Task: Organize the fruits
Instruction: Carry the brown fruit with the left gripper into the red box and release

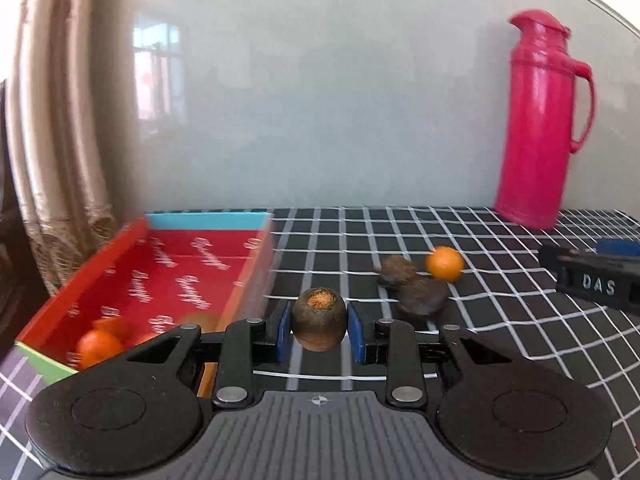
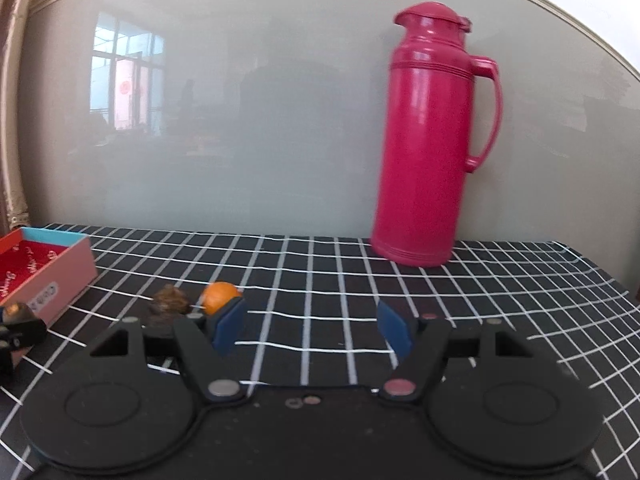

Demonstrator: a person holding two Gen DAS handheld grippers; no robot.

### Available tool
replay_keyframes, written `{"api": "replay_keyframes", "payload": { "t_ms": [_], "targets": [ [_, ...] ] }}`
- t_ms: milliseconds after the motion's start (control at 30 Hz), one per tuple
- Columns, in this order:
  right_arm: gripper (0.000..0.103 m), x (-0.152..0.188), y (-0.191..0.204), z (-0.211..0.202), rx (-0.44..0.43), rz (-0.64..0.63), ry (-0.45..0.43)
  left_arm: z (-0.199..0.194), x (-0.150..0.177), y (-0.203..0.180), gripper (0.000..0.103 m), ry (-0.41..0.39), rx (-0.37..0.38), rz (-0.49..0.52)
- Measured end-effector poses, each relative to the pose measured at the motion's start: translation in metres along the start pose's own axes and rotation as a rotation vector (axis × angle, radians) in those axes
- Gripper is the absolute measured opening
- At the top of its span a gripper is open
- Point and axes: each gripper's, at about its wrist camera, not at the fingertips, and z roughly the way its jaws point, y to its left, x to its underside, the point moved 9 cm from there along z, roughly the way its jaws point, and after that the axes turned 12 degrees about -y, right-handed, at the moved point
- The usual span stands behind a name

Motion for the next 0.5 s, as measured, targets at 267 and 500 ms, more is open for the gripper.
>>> {"api": "replay_keyframes", "payload": {
  "t_ms": [267,500],
  "targets": [
    [0.071,0.002,0.039,0.006,-0.055,-0.021,0.004,0.007,-0.002,0.064,0.03,-0.02,-0.114,-0.039],
    [0.071,0.001,0.056,0.007,-0.09,-0.049,-0.001,0.018,0.012,0.112,0.03,0.026,-0.22,-0.066]
  ]
}}
